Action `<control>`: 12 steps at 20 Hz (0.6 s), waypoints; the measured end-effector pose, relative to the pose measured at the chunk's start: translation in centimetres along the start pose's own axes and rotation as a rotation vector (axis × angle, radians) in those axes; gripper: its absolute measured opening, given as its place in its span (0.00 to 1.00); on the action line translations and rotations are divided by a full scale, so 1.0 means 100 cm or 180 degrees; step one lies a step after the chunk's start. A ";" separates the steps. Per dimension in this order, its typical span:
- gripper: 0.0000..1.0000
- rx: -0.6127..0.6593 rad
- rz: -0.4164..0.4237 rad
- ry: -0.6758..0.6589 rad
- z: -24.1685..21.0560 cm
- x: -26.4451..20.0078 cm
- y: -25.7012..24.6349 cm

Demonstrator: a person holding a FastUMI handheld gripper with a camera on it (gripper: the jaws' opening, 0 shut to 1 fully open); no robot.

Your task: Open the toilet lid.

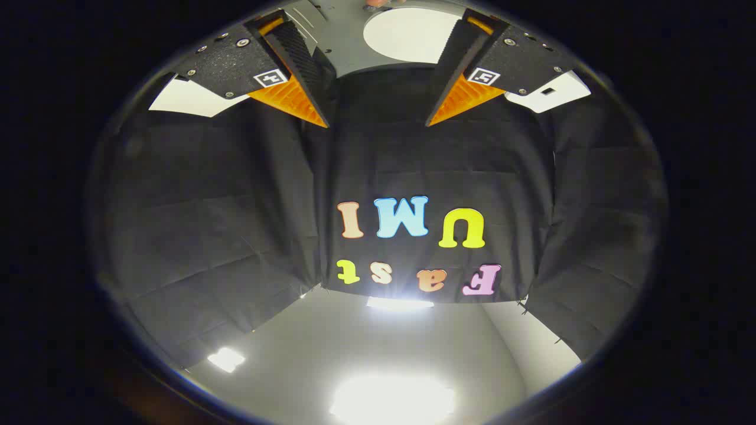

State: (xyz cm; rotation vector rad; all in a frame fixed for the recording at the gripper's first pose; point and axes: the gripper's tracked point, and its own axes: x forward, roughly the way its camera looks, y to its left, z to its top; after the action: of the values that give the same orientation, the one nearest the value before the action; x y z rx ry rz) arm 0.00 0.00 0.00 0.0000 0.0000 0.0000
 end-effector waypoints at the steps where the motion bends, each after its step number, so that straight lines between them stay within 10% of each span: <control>1: 0.94 -0.0001 0.0003 0.0005 -0.001 0.001 0.000; 12: 0.94 -0.0026 0.0015 0.0055 -0.007 0.003 -0.003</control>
State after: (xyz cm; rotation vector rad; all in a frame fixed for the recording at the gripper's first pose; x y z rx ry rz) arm 0.33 -0.27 -0.74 -0.0082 0.0173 0.0046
